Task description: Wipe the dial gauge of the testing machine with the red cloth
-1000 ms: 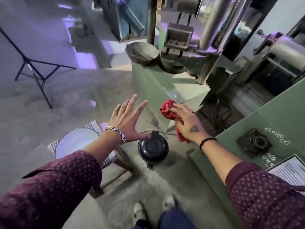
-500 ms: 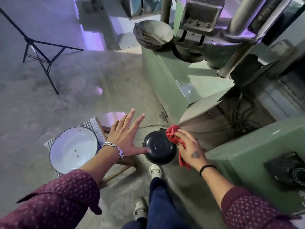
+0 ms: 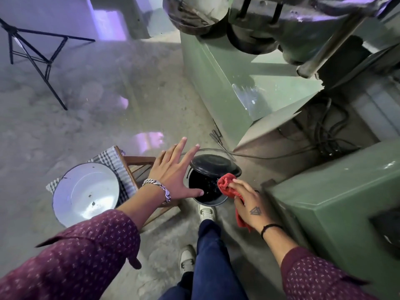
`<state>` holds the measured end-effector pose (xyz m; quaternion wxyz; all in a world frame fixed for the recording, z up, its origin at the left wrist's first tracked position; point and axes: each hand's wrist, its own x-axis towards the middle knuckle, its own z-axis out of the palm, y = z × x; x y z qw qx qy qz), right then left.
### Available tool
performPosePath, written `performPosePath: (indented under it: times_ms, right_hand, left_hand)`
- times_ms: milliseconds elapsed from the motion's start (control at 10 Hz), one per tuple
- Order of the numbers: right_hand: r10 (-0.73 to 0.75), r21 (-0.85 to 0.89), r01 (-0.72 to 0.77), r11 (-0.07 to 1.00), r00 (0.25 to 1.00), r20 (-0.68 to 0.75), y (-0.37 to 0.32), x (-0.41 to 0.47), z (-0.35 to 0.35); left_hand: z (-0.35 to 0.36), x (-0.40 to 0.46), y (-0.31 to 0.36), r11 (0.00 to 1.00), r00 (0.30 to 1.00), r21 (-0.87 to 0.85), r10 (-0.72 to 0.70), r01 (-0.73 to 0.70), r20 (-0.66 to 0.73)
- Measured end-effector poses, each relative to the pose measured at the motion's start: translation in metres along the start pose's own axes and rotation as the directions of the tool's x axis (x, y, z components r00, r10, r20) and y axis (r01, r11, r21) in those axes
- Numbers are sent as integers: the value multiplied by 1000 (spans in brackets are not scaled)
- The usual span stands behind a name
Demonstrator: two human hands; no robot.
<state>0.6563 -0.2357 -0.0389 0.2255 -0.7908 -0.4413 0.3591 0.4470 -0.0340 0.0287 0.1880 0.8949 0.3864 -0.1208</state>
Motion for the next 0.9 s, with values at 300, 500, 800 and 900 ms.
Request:
performPosePath:
  times_ms: [300, 500, 800, 900]
  right_hand:
    - [20, -61, -15, 998, 996, 84, 20, -4, 44]
    - [-13, -180, 60, 982, 968, 250, 9, 1, 66]
    - [116, -460, 90, 883, 909, 400, -5, 24, 77]
    - [108, -475, 56, 878, 945, 310, -5, 20, 69]
  left_hand:
    - [18, -16, -19, 1000, 1000, 5, -19, 19, 22]
    - [33, -29, -22, 1000, 998, 3, -26, 26, 52]
    - [42, -46, -34, 999, 997, -1, -43, 43, 57]
    - [42, -56, -40, 999, 998, -16, -52, 52, 35]
